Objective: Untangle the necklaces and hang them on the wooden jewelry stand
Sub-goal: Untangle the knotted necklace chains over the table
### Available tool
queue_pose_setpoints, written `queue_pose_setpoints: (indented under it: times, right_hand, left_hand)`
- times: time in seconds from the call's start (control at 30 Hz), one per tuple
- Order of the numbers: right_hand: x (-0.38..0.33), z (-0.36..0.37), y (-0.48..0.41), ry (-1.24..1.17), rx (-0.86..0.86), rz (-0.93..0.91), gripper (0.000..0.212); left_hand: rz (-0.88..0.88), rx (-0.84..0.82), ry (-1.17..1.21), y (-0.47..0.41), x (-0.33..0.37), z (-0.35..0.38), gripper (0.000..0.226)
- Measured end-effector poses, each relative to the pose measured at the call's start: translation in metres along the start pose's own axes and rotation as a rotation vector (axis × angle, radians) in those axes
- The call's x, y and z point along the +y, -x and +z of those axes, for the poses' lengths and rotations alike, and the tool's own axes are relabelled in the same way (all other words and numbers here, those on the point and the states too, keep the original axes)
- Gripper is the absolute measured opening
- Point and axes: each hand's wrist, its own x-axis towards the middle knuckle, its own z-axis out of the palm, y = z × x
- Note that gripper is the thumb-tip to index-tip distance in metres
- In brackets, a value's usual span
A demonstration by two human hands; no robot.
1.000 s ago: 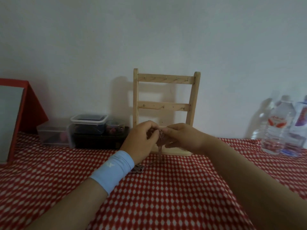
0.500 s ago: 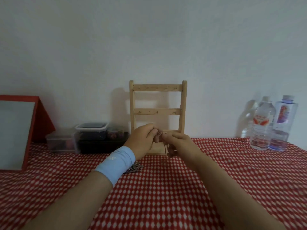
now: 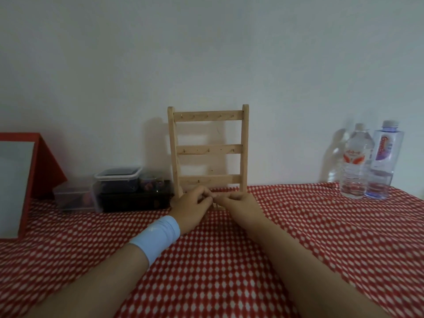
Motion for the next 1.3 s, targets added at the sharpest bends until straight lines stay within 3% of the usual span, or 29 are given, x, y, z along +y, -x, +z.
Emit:
queue_pose_setpoints:
  times: [0.2, 0.47, 0.67, 0.8, 1.13, 1.3]
  right_hand:
    - [0.008, 0.003, -0.006, 0.047, 0.027, -0.039, 0.015]
    - [0.003, 0.007, -0.016, 0.134, 0.080, 0.032, 0.018]
    - [-0.021, -0.011, -0.033, 0.337, -0.297, 0.095, 0.030]
    - [-0.027, -0.016, -0.045, 0.360, -0.479, 0.040, 0.022]
    - [-0.016, -0.014, -0.066, 0.430, -0.597, 0.037, 0.030]
    - [-0.012, -0.019, -0.069, 0.300, -0.548, 0.011, 0.014]
  left_hand:
    - [-0.003, 0.075, 0.201, 0.001, -0.014, 0.018, 0.019]
    - [0.149, 0.144, 0.160, 0.006, -0.023, 0.022, 0.021]
    - [0.061, 0.151, 0.302, 0.002, -0.024, 0.016, 0.016]
    - [0.086, 0.174, 0.268, -0.001, -0.029, 0.009, 0.016]
    - [0.097, 0.244, 0.271, -0.002, -0.029, 0.004, 0.010]
    - [0.054, 0.282, 0.296, -0.005, -0.032, 0.001, 0.008]
